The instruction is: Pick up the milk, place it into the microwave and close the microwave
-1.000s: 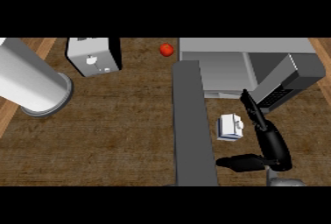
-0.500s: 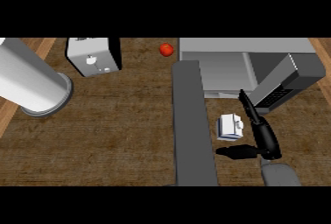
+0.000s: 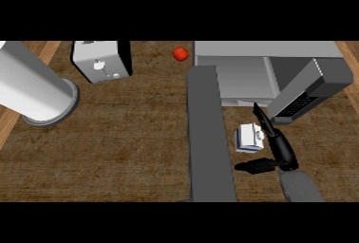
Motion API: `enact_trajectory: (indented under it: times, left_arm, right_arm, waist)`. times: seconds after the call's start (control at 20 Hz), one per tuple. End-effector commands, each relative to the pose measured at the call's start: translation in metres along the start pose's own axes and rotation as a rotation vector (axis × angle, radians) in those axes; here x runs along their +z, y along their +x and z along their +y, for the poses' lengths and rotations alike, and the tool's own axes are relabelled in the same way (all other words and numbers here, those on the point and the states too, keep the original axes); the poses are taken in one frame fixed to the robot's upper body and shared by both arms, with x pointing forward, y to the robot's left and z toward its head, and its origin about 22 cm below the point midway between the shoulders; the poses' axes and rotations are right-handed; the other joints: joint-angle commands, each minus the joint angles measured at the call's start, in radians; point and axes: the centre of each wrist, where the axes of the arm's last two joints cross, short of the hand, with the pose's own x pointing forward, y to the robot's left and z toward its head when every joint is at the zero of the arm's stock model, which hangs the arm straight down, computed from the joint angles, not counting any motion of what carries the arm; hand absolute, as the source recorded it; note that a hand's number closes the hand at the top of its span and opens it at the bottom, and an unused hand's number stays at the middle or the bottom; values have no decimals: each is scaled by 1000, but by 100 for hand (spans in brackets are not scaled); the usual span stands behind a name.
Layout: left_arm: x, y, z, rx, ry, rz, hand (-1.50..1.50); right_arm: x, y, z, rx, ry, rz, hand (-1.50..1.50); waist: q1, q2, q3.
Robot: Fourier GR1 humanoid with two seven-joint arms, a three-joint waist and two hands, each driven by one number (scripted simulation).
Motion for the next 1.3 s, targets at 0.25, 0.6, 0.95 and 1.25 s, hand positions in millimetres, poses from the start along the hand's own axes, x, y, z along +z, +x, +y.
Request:
enact_trajectory:
  times: [0.25,0.6,0.95,1.25]
  left_arm:
    - [8,-7,4,24,-12,21,-150]
    - [13,5,3,3,-2,6,-150]
    - [7,7,6,16,-16,-9,-150]
    - [7,3,16,33,-10,-1,-150]
  right_arm:
    - [17,-30,7,85,4,25,150]
    - [25,-47,6,239,-9,26,150]
    - [12,-50,10,314,47,23,150]
    - [14,-51,12,296,-25,-50,150]
  waist:
    - [-1,0,0]
    - [13,2,1]
    - [22,8,2]
    - [21,10,3]
